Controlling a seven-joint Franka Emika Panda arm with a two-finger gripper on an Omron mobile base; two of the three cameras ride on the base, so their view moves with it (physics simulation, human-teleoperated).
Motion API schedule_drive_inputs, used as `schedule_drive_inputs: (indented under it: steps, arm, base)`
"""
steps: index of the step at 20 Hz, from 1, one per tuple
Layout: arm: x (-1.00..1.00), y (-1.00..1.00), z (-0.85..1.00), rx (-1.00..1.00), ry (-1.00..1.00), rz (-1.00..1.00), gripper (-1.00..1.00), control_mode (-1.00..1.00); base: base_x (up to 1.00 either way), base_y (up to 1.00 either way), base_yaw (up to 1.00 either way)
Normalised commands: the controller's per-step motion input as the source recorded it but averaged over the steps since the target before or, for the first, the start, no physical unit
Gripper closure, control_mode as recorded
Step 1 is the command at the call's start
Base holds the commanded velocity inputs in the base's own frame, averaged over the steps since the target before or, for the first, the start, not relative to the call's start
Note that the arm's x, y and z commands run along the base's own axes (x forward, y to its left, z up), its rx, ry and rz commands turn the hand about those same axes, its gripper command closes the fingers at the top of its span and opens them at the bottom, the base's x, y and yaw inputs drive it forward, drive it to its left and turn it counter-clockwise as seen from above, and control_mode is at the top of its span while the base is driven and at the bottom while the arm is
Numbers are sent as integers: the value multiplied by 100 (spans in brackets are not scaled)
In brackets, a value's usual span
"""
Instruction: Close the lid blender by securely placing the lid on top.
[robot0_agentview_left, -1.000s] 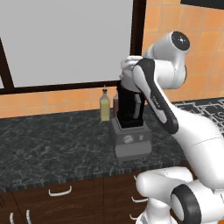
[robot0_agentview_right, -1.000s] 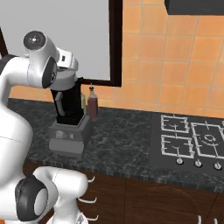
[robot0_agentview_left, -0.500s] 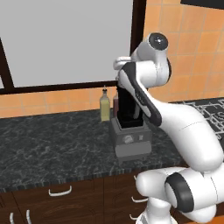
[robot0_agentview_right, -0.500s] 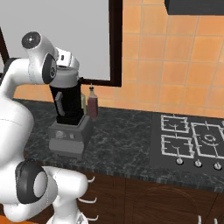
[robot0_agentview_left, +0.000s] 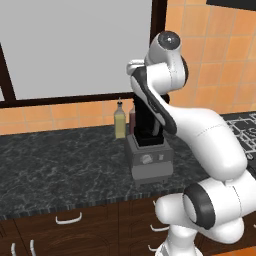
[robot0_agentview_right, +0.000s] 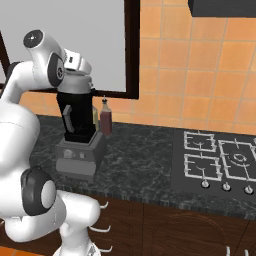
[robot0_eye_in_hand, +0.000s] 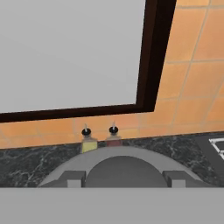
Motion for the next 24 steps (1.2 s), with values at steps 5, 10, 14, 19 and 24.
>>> schedule_drive_inputs:
  steps: [5, 10, 14, 19, 24]
  arm:
    - [0, 0, 1, -2, 0, -3, 100, -100]
    - [-1, 0, 0, 0, 0, -2, 100, -100]
    - [-1, 0, 0, 0, 0, 0, 100, -100]
    - [-4, 0, -9, -1, -4, 0, 100, -100]
    - [0, 0, -21, -3, -6, 0, 100, -100]
  base:
    - [0, 0, 0]
    - [0, 0, 0]
    - [0, 0, 0]
    - [0, 0, 0]
    - [0, 0, 0]
